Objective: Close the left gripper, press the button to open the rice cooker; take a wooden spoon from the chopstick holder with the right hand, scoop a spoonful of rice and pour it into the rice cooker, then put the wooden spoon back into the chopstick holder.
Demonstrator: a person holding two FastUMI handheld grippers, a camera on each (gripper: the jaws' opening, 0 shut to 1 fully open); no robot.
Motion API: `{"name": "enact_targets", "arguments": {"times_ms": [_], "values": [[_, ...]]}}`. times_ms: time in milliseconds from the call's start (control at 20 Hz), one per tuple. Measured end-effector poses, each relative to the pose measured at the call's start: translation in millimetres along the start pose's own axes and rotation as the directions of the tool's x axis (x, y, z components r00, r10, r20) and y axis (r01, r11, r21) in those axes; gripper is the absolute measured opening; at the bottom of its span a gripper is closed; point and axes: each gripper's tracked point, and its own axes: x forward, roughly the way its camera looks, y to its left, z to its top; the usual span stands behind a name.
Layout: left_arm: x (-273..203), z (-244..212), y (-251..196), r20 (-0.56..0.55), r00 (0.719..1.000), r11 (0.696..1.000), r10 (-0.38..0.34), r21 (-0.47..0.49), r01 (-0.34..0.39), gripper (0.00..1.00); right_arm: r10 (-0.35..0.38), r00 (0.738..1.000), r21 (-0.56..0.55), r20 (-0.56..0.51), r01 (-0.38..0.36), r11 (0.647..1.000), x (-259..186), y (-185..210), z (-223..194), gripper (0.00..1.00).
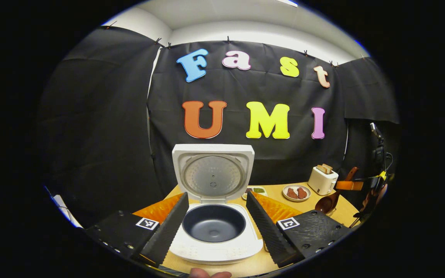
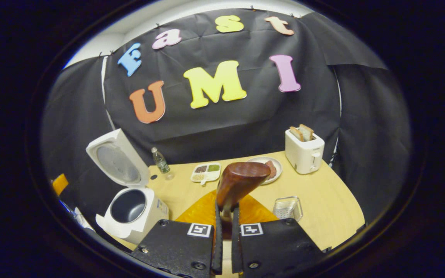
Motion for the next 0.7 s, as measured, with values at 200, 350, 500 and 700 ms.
{"name": "enact_targets", "arguments": {"times_ms": [200, 350, 500, 700], "values": [[-13, 3, 25, -0.015, 1.000, 0.997, 0.014, -0.072, -0.015, 0.95, -0.046, 0.998, -0.188, -0.036, 0.038, 0.981, 24, 25, -54, 0.14], [-18, 2, 38, -0.022, 1.000, 0.997, 0.020, -0.081, -0.021, 0.94, -0.095, 0.995, -0.373, -0.015, 0.083, 0.924, 38, 31, -81, 0.14], [-18, -5, 46, -0.051, 0.999, 0.999, 0.004, -0.046, -0.006, 0.94, -0.140, 0.990, -0.496, 0.004, 0.124, 0.859, 53, 33, -104, 0.14], [-21, -3, 49, -0.069, 0.997, 1.000, -0.026, -0.014, 0.025, 0.94, -0.144, 0.989, -0.436, -0.026, 0.118, 0.892, 57, 43, -123, 0.14]]}}
